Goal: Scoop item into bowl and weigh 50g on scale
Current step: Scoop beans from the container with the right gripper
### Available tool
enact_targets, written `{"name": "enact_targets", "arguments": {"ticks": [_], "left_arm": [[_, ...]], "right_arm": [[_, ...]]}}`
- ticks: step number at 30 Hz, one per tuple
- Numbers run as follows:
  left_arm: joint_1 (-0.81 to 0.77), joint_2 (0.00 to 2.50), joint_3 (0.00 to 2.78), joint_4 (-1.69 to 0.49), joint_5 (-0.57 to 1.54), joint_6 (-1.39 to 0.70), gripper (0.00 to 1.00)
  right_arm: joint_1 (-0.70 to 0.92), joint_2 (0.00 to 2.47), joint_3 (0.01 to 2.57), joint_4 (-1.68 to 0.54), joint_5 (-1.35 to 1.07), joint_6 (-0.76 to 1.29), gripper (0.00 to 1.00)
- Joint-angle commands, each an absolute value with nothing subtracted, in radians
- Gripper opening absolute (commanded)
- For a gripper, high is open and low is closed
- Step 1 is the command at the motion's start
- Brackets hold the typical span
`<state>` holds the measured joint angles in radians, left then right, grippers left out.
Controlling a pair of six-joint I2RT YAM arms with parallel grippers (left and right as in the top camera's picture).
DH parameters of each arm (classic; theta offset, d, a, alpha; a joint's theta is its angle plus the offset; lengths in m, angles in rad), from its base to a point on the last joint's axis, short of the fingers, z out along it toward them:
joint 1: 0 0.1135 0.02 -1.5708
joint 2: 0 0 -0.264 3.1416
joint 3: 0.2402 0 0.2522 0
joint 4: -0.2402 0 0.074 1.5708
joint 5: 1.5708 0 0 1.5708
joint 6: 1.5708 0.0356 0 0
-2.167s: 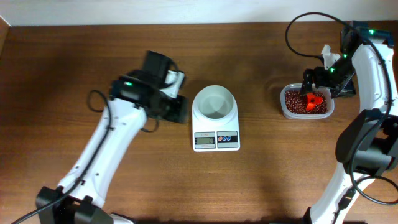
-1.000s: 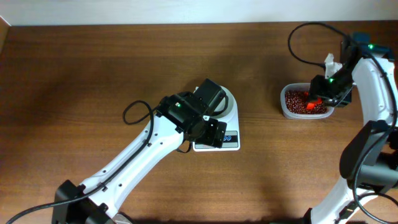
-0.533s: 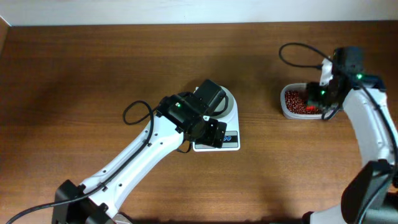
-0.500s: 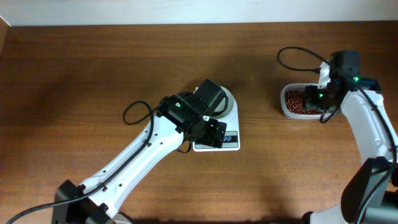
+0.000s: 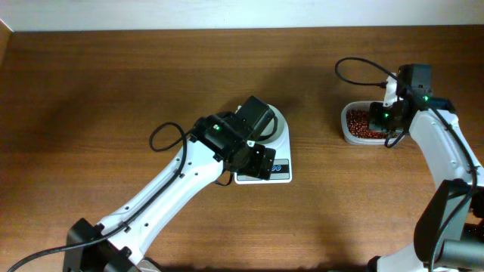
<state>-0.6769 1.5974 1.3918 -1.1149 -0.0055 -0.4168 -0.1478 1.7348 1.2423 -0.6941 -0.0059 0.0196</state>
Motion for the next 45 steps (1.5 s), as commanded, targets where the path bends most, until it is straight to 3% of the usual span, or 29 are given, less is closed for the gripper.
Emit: {"name": "enact_targets", "arguments": {"ticks": [1, 3, 6, 13, 18, 36, 45], "left_arm": [[-0.680, 1.604, 1.388, -1.116, -0.016, -0.434, 0.99], [-0.680, 1.605, 1.388, -1.116, -0.016, -0.434, 0.99], [-0.680, 1.604, 1.388, -1.116, -0.016, -0.434, 0.99], [-0.680, 1.604, 1.388, -1.116, -0.016, -0.434, 0.99], [-0.680, 1.605, 1.388, -1.116, -0.015, -0.434, 0.99], [-0.680, 1.604, 1.388, -1.116, -0.016, -0.434, 0.99], [-0.680, 1.604, 1.388, -1.116, -0.016, -0.434, 0.99]], "right_arm": [[-0.184, 1.744, 1.233, -0.691, -0.035, 0.041, 0.04], [-0.242, 1.758, 1.233, -0.692, -0.197, -0.021, 0.04], [-0.249, 1.792, 1.233, -0.682, -0.250, -0.064, 0.04], [-0.313, 1.842, 1.233, -0.656, -0.416, 0.038, 0.04], [-0.428, 1.842, 1.233, -0.657, -0.756, 0.038, 0.04], [-0.664, 1.842, 1.233, -0.767, -1.021, 0.038, 0.04], [-0.676, 1.842, 1.233, -0.765, -1.169, -0.011, 0.04]]}}
